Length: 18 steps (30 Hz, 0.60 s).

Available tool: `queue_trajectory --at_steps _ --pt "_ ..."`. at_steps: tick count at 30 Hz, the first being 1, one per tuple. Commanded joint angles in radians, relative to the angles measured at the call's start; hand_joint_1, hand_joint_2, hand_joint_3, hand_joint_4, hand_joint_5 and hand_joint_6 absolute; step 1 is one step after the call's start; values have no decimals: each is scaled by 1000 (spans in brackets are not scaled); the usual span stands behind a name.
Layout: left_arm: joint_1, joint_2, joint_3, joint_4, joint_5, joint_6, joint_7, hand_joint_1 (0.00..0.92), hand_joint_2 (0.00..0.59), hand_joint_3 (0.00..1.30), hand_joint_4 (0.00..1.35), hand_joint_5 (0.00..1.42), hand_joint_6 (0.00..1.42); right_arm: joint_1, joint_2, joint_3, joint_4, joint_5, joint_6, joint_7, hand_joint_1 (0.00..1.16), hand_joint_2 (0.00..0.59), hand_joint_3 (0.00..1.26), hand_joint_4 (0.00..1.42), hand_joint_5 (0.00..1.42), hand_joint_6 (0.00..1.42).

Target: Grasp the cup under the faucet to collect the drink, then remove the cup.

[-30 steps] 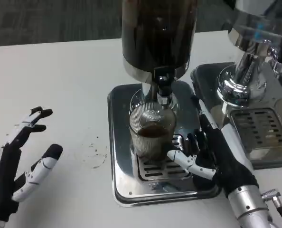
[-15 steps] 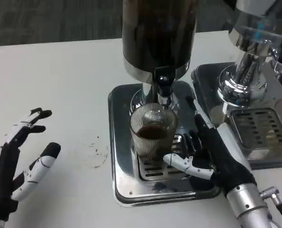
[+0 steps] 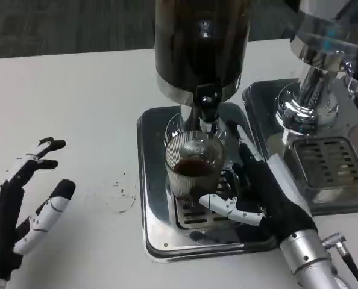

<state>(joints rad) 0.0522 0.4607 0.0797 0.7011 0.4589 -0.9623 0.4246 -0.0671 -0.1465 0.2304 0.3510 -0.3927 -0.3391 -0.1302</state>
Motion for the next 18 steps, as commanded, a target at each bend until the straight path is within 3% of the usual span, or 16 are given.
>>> queue_trajectory --at_steps 1,18 --pt "17 6 -1 -10 -9 1 2 0 205 292 176 349 208 -34 9 7 29 8 -3 14 642 158 0 0 0 1" --pt "34 9 7 -20 -25 6 1 0 206 303 190 350 207 -71 40 27 118 28 -56 14 684 153 0 0 0 79"
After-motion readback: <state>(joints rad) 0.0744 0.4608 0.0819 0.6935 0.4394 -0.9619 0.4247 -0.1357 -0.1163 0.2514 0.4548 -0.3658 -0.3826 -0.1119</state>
